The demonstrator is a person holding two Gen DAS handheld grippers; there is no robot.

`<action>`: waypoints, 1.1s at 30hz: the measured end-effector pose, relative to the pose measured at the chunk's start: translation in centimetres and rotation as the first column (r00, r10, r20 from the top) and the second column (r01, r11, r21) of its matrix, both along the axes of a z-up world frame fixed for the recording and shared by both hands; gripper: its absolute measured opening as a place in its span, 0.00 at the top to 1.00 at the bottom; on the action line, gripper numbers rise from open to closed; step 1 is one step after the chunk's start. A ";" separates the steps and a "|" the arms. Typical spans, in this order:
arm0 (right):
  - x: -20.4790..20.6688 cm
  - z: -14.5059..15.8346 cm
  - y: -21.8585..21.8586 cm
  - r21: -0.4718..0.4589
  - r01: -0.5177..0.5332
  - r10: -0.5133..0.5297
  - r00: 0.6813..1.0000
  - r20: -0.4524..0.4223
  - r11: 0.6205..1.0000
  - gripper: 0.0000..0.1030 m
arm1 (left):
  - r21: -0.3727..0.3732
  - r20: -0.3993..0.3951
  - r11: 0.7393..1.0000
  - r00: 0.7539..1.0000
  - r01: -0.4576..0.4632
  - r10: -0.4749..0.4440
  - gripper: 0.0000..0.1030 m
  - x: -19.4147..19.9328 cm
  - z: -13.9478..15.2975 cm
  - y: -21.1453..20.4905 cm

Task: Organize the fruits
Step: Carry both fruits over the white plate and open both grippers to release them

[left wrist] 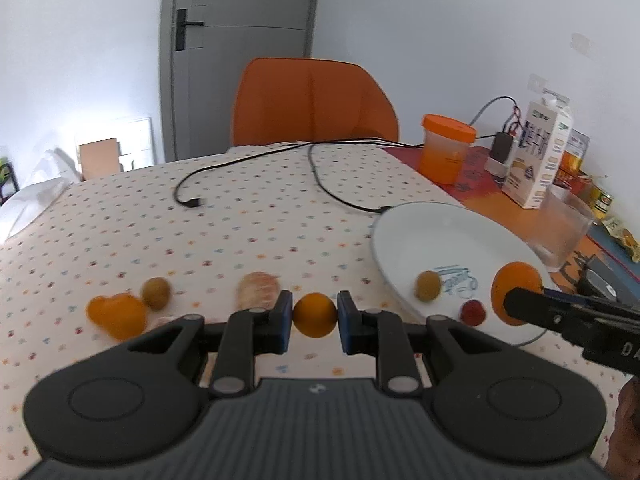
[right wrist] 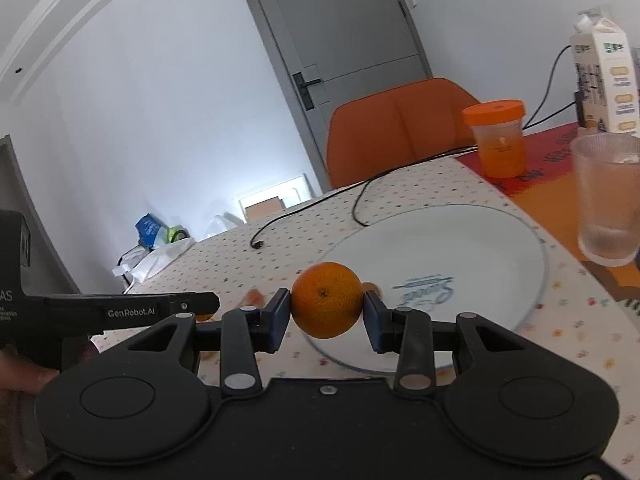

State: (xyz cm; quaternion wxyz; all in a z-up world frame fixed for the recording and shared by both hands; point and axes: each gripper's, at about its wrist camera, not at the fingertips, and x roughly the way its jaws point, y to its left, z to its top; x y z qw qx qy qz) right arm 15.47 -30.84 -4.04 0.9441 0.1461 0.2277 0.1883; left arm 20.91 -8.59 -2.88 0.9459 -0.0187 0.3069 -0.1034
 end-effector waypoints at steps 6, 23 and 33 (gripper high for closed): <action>0.0 -1.0 -1.8 -0.002 0.048 -0.048 0.999 -0.018 0.999 0.64 | 0.018 0.003 0.999 0.999 0.051 -0.051 0.79 0.5 -0.1 -2.7; 0.8 -2.1 -5.9 0.046 0.123 -0.121 0.992 -0.036 0.991 0.58 | 0.037 -0.006 0.989 0.989 0.146 -0.146 0.79 2.6 -0.4 -8.9; 0.4 -1.5 -5.9 0.048 0.115 -0.114 0.993 -0.020 0.992 0.58 | 0.022 -0.024 0.991 0.991 0.131 -0.130 0.68 2.8 -0.3 -8.3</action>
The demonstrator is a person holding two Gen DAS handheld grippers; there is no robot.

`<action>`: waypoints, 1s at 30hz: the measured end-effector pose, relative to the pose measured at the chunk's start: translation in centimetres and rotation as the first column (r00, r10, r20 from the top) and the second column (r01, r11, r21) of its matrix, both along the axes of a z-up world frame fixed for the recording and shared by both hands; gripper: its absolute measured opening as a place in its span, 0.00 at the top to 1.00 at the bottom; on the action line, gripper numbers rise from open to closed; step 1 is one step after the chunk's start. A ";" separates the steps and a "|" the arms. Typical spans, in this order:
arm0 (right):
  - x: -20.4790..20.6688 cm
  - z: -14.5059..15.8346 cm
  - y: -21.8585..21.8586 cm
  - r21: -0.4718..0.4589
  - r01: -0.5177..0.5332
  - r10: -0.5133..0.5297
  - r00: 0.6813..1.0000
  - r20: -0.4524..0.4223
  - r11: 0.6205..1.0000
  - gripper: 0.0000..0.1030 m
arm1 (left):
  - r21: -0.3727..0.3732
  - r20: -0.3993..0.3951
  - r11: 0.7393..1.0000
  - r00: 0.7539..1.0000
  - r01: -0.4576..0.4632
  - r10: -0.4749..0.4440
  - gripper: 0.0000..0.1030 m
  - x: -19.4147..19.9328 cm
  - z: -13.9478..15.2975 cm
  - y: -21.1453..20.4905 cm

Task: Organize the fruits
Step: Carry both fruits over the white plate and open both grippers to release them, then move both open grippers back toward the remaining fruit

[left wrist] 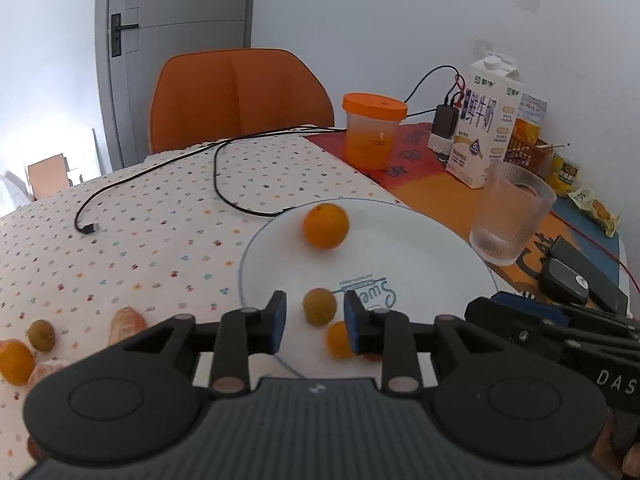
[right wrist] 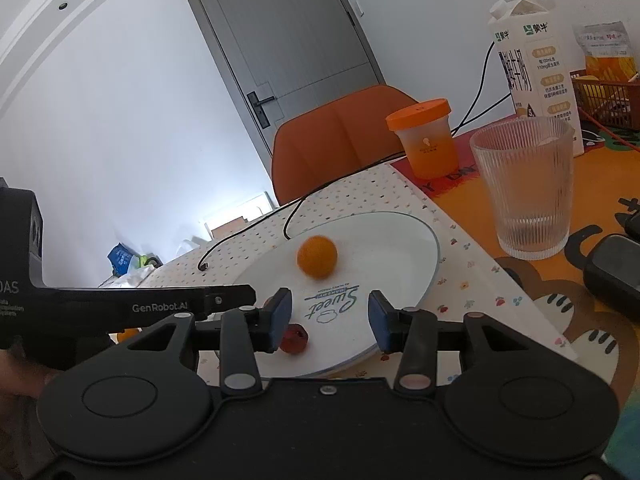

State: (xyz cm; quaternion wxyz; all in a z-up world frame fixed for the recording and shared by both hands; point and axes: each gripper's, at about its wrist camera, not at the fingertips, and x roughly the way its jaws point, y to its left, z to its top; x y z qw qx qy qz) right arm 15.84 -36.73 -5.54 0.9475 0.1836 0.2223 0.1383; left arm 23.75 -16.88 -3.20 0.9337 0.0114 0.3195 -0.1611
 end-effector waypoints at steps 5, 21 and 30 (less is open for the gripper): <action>0.0 0.3 0.8 -0.010 -0.009 0.009 1.000 0.007 1.000 0.53 | -0.014 0.005 0.999 0.999 -0.045 0.045 0.53 -0.8 0.6 2.4; -0.7 2.3 7.8 -0.066 -0.106 0.109 0.993 0.035 0.992 0.30 | -0.030 0.043 0.972 0.971 -0.233 0.234 0.22 -4.9 1.7 12.4; -1.6 3.2 11.7 -0.111 -0.168 0.174 0.984 0.043 0.979 0.24 | -0.051 0.034 0.947 0.947 -0.317 0.319 0.21 -7.4 1.1 17.4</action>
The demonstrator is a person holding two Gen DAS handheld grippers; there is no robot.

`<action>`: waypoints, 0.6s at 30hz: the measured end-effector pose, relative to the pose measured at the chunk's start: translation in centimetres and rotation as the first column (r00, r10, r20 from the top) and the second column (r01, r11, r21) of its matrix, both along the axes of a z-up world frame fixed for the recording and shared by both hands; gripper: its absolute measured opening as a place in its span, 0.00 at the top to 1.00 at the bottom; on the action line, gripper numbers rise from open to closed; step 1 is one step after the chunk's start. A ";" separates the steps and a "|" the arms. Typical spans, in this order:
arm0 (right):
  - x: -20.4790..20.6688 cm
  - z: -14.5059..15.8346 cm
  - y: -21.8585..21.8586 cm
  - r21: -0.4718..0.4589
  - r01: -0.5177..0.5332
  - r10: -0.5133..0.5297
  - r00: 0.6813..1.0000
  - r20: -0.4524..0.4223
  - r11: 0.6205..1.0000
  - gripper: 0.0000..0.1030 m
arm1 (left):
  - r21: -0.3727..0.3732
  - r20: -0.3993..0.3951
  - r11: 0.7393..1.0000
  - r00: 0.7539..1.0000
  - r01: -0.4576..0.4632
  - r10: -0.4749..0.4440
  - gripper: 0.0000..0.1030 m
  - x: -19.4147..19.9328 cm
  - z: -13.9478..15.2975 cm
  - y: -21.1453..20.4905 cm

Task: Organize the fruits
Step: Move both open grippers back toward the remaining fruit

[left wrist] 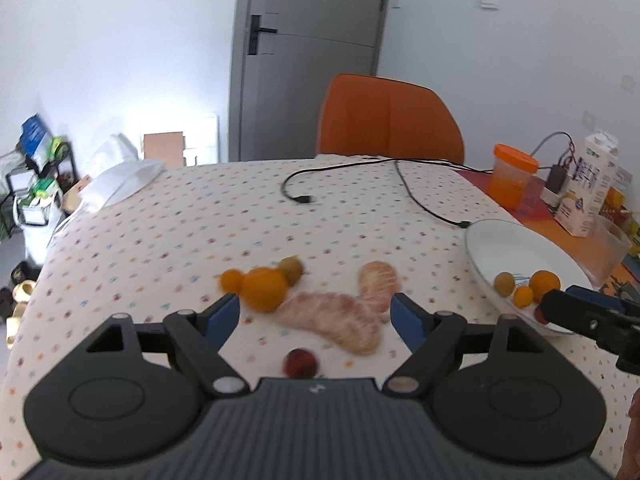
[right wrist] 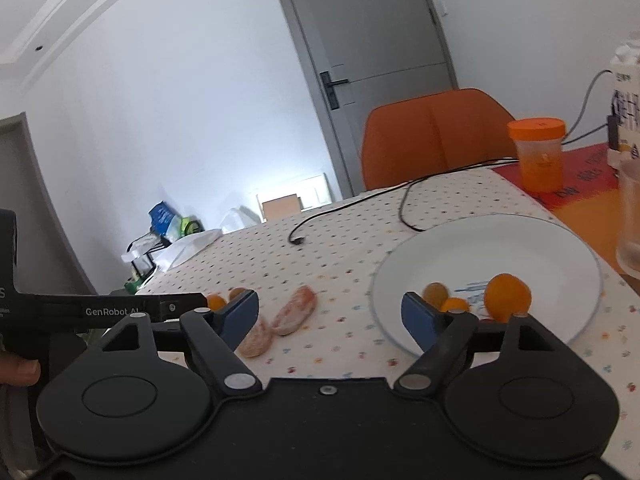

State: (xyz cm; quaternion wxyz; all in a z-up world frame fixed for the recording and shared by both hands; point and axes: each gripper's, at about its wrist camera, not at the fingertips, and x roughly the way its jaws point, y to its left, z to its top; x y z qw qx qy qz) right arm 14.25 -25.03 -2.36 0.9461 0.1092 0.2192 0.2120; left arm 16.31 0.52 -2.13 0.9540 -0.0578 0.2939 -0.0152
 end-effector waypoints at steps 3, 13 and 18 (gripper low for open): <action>-0.3 0.2 1.0 -0.011 -0.017 0.017 1.000 0.000 1.000 0.23 | -0.008 0.002 1.000 1.000 -0.019 0.019 0.21 -0.8 -0.1 1.2; -0.8 0.0 3.0 -0.034 -0.051 0.050 0.999 -0.018 0.998 0.16 | -0.031 -0.002 0.998 0.998 -0.060 0.060 0.21 -2.3 -0.6 3.6; -0.7 -0.4 3.9 -0.045 -0.072 0.071 0.997 -0.034 0.996 0.16 | -0.045 -0.011 0.996 0.997 -0.074 0.073 0.21 -2.7 -1.3 4.4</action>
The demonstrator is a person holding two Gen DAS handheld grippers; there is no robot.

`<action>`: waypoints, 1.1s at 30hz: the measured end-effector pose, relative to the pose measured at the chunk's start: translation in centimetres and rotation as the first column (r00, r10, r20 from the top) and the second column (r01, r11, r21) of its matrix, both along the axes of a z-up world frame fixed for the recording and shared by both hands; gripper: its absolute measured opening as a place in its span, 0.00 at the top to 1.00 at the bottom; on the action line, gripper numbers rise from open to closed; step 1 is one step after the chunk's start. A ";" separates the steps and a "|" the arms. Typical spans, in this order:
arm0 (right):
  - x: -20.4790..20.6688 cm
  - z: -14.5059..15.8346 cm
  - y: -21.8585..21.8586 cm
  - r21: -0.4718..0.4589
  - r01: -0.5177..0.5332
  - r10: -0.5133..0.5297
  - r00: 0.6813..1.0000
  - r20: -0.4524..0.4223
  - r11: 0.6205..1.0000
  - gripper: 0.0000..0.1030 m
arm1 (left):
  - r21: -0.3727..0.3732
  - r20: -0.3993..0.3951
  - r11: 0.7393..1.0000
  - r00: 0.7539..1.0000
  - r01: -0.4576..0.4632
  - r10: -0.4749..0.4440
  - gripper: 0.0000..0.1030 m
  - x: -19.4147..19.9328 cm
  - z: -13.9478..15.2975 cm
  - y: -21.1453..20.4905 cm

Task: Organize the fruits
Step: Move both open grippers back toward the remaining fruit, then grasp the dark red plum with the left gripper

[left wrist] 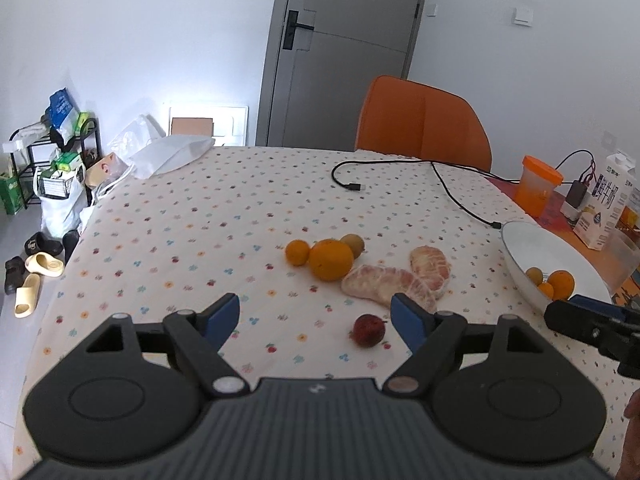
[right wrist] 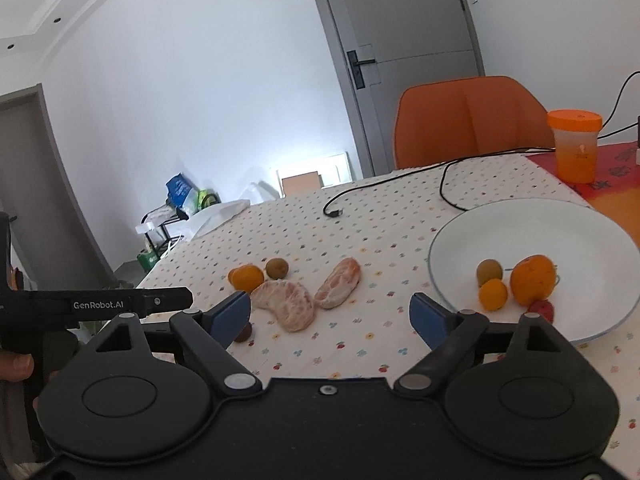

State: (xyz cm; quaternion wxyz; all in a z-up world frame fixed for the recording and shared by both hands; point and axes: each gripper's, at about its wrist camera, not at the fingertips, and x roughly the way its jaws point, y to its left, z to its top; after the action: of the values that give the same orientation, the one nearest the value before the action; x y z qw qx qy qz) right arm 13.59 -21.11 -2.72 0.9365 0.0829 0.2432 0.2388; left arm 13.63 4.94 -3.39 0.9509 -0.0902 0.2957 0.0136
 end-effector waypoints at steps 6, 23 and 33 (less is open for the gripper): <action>0.4 -0.6 1.0 -0.015 -0.031 0.030 0.999 -0.021 0.999 0.16 | -0.024 -0.013 1.000 1.000 0.006 -0.007 0.21 0.1 -0.8 -0.1; 2.1 -1.8 2.1 -0.030 -0.078 0.076 0.995 -0.066 0.996 0.28 | -0.070 -0.030 0.995 0.997 0.070 -0.072 0.44 2.5 -2.9 -2.3; 2.2 -2.1 1.7 -0.016 -0.092 0.091 0.993 -0.070 0.996 0.28 | -0.070 -0.060 0.995 0.996 0.065 -0.069 0.80 3.3 -3.9 -2.8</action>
State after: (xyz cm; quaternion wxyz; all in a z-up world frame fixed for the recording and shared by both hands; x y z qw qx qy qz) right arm 15.84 -19.38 -4.83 0.9162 0.0710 0.2814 0.2762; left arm 16.94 2.14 -7.28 0.9376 -0.1120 0.3283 -0.0255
